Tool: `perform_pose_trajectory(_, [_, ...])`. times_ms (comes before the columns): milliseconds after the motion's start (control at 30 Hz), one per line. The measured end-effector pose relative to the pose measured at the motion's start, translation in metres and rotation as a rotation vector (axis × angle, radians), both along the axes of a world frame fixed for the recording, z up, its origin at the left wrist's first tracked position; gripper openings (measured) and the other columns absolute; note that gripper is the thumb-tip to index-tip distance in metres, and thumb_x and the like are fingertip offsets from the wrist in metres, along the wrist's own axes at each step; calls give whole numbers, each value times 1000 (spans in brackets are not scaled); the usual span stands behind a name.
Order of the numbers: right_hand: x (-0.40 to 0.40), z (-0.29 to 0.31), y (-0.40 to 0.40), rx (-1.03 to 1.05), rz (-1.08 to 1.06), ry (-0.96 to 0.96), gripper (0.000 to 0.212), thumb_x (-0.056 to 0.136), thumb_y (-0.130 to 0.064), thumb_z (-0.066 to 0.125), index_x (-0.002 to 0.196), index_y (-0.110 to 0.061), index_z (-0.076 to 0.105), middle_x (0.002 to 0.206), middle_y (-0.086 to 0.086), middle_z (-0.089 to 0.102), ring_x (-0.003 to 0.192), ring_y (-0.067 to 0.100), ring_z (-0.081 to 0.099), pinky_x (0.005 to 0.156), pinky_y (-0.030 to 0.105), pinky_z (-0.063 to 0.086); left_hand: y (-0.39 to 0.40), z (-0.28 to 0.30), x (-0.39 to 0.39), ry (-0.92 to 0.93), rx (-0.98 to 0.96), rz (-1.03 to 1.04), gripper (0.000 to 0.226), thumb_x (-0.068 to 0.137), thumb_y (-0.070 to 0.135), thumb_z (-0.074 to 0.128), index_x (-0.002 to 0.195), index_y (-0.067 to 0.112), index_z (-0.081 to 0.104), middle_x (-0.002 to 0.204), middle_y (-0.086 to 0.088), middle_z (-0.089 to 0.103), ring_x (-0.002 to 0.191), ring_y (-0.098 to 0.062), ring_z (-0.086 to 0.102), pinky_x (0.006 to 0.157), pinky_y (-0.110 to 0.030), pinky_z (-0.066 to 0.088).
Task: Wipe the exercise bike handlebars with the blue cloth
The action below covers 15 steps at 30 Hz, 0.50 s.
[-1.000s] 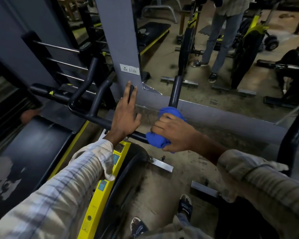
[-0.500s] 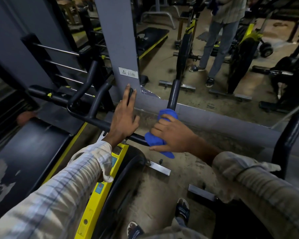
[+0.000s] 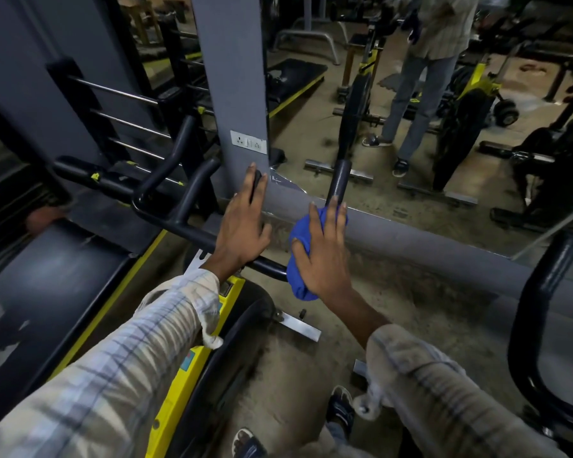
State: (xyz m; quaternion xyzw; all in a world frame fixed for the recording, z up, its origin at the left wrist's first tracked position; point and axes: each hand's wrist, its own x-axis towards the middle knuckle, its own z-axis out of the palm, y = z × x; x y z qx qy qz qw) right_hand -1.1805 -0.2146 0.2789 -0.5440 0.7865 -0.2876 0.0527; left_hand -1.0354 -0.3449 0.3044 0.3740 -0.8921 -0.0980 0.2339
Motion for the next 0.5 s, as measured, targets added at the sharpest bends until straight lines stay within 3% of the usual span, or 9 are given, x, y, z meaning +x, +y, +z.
perform_pose_trajectory(233, [39, 18, 9, 86, -155, -197, 83, 107, -38, 52, 171, -22, 2, 176, 15, -23, 164, 40, -12, 130, 52, 17, -2, 0, 3, -4, -19, -7, 99, 84, 16, 66, 168, 12, 13, 178, -10, -6, 136, -46, 48, 109, -52, 49])
perform_pose_trajectory(400, [63, 30, 20, 207, -197, -188, 69, 111, -32, 46, 171, -21, 14, 174, 20, -26, 163, 47, -3, 130, 50, 22, 4, -4, 7, -15, -23, -15, 97, 88, 15, 67, 168, 10, 13, 178, -12, -9, 147, -43, 38, 120, -55, 38])
perform_pose_trajectory(500, [69, 36, 28, 244, -210, -227, 67, 111, -30, 46, 171, -23, 16, 175, 19, -22, 162, 45, 12, 128, 47, 30, 11, -8, 12, -23, -15, -26, 92, 93, 18, 65, 169, 12, 14, 177, -12, -11, 159, -38, 23, 126, -59, 29])
